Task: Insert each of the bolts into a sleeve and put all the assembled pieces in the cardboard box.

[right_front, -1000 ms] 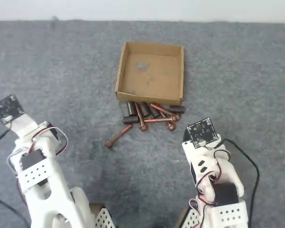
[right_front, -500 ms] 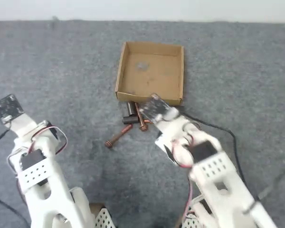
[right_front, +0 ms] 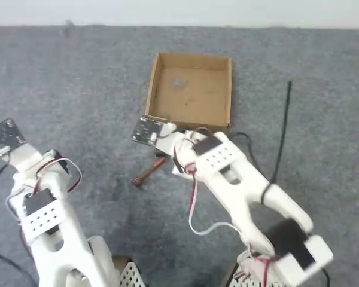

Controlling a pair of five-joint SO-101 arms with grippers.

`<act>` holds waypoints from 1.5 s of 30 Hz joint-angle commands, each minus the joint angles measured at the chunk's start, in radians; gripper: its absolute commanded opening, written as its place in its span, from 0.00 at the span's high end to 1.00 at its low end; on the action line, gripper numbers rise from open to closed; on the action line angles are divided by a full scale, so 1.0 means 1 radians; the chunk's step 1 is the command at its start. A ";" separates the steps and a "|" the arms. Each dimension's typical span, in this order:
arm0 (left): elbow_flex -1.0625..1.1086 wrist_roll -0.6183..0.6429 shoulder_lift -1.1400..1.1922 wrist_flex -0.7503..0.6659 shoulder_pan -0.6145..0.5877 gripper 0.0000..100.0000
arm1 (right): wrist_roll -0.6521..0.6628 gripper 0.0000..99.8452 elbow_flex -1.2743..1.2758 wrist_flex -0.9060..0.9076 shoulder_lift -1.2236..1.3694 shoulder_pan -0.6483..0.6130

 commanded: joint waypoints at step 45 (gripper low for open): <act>-0.274 0.008 0.423 -0.055 -0.051 0.90 | 0.118 0.92 -0.701 0.320 0.552 -0.008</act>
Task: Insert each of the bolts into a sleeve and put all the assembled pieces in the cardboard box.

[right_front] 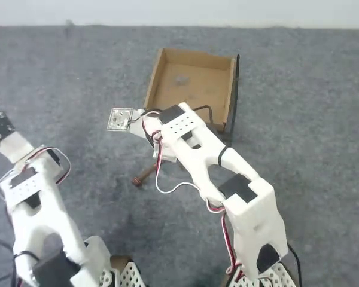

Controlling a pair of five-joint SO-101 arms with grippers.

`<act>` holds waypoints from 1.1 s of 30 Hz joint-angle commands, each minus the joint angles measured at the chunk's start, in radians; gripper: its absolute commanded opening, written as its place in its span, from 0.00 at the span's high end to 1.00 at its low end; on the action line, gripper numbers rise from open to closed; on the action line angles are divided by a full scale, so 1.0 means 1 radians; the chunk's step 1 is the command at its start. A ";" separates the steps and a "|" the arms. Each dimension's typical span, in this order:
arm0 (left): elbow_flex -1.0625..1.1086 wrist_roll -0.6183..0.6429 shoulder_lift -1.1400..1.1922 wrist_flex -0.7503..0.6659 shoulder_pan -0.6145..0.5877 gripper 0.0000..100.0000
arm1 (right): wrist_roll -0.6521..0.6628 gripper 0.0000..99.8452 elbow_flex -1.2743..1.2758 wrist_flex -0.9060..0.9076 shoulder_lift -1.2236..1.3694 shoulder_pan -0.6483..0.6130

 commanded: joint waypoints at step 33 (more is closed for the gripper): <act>-0.031 0.002 -0.035 -0.020 0.021 0.91 | -0.187 0.99 -0.041 0.102 -0.125 0.074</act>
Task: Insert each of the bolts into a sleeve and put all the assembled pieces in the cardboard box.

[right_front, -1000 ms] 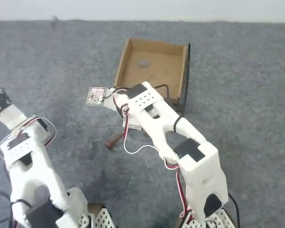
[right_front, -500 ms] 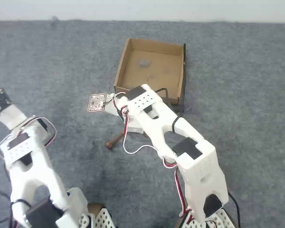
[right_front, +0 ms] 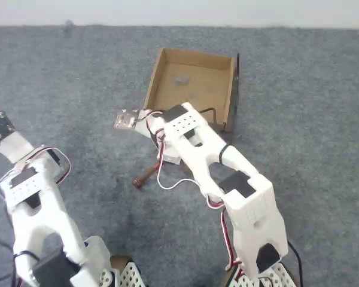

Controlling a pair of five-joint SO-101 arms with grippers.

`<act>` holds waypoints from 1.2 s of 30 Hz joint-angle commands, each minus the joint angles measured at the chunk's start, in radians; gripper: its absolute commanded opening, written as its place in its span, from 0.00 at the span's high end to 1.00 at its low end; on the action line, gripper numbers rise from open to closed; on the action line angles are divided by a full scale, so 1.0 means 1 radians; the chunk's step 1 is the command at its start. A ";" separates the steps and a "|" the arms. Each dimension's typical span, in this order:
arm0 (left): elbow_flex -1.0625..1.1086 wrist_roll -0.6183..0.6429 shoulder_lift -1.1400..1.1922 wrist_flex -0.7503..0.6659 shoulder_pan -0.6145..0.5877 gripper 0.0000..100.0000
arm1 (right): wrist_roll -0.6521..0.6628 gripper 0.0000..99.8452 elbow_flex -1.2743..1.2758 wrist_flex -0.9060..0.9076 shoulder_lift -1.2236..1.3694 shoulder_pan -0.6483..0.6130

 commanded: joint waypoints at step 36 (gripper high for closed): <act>0.047 0.002 -0.485 0.414 0.600 0.91 | -0.413 0.99 1.138 -0.475 -0.921 0.808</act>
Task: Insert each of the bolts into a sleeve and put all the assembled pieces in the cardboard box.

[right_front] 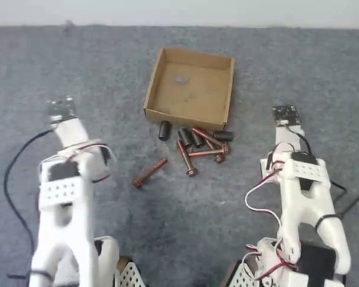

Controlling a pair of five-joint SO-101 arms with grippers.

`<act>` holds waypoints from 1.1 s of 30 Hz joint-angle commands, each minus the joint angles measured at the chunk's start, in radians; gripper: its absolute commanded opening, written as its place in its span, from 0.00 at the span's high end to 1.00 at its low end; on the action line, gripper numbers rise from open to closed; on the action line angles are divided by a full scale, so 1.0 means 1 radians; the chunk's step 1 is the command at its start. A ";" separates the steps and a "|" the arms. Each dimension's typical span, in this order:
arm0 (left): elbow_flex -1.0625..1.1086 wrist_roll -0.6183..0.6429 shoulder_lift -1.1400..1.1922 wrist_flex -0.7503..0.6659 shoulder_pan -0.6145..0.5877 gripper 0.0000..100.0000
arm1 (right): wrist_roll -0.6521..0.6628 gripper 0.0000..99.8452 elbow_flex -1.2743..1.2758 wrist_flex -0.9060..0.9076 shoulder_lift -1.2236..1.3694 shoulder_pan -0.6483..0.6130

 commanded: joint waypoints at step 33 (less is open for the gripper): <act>-0.136 -0.084 0.471 0.146 0.443 0.99 | -0.002 0.99 -0.094 -0.010 0.099 0.013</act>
